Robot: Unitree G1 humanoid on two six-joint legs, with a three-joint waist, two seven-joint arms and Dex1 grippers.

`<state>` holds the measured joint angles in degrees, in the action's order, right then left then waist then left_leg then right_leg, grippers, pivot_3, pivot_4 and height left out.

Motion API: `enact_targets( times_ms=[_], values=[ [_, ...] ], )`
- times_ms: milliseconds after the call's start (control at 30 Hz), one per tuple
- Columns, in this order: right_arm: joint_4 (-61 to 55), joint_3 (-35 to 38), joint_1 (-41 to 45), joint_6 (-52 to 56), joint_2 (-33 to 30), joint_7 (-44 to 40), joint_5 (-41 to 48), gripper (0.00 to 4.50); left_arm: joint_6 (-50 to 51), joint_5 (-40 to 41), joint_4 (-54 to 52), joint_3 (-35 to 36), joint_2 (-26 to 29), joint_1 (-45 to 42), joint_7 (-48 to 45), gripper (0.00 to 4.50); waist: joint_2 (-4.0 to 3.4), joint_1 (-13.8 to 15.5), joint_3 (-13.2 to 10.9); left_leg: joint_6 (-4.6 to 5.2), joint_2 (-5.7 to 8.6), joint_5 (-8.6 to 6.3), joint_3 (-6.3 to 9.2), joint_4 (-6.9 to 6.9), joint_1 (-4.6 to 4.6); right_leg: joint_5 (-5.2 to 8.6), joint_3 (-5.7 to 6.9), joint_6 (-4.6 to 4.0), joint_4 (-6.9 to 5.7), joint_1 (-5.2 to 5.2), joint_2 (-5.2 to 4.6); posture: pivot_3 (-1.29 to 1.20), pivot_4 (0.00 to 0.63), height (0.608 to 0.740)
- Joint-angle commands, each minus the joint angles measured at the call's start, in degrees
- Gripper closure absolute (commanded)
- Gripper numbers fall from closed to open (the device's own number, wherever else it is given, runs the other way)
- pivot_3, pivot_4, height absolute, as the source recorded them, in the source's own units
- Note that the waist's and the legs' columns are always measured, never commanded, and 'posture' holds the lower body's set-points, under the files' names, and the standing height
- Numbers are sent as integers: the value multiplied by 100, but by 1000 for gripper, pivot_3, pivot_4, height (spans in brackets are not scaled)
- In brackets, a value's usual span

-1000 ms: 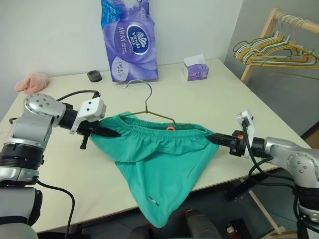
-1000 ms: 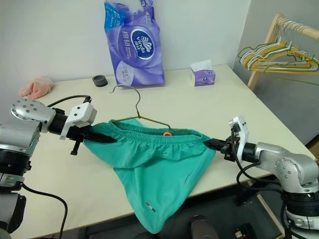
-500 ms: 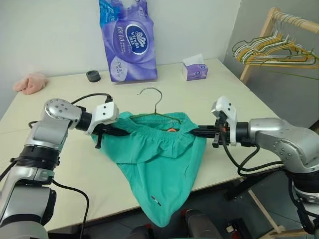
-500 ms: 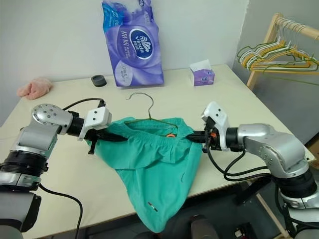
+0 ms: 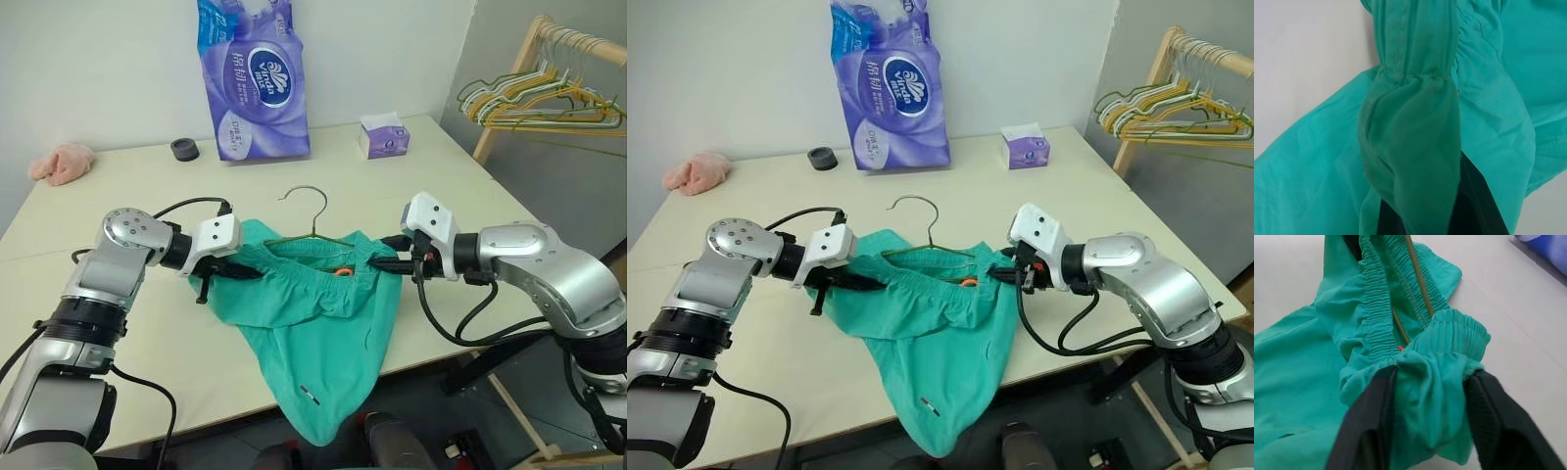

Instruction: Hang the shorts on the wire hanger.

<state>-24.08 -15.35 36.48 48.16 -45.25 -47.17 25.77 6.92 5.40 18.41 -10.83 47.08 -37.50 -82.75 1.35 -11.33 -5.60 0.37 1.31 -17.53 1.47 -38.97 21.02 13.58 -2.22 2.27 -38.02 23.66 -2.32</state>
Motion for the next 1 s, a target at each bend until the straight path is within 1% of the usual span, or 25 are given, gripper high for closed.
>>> enact_targets(
  times_ms=[33,133,167,300,467,567,700,800,1000],
  values=[
    [-323,329,-57,-5,-205,-121,16,1252,-73,71,-252,98,-103,75,186,4500,0,-3,0,0,0,0,0,0,0,0,0,0,0,0,0,-261,57,740],
    [-486,595,-285,149,-543,-308,179,223,-74,75,-332,101,-128,188,222,4500,0,1,0,0,-1,0,1,0,1,0,0,0,1,0,0,-264,59,740],
    [-496,667,-321,219,-575,-296,214,20,-76,77,-342,106,-126,203,224,4500,0,1,0,0,-1,0,0,0,0,0,-1,0,1,0,-1,-265,60,740],
    [-256,811,-341,355,-612,-58,22,20,-89,84,-355,108,-131,211,230,4500,0,-1,0,0,-1,0,1,0,-3,0,0,0,-1,-1,-1,-266,60,740],
    [-47,554,-360,332,-582,-112,-148,20,-118,81,-344,94,-161,180,227,4500,0,-5,0,0,-2,0,-1,1,-2,0,-2,0,1,-1,0,-268,58,740],
    [380,163,-505,-64,-690,-294,-549,20,-202,25,-331,62,-121,180,195,4500,2,-6,1,0,-2,0,-1,1,-3,0,-1,0,1,-2,0,-256,51,740],
    [822,57,-617,-423,-730,-448,-842,20,-228,16,-315,88,-71,191,193,4500,1,1,1,0,1,0,-4,0,-2,0,-3,0,2,-2,-1,-251,47,740],
    [1104,-161,-698,-656,-561,-577,-1022,20,-234,4,-316,91,-47,202,199,4500,3,-2,2,0,0,0,-4,0,-3,0,-2,0,1,-2,0,-249,45,740],
    [1760,-528,-543,-1167,-134,-601,-1552,20,-314,-77,-294,47,30,199,165,4500,1,-24,2,0,-2,0,-2,1,-3,0,-1,0,0,-1,2,-239,38,740]
  ],
)
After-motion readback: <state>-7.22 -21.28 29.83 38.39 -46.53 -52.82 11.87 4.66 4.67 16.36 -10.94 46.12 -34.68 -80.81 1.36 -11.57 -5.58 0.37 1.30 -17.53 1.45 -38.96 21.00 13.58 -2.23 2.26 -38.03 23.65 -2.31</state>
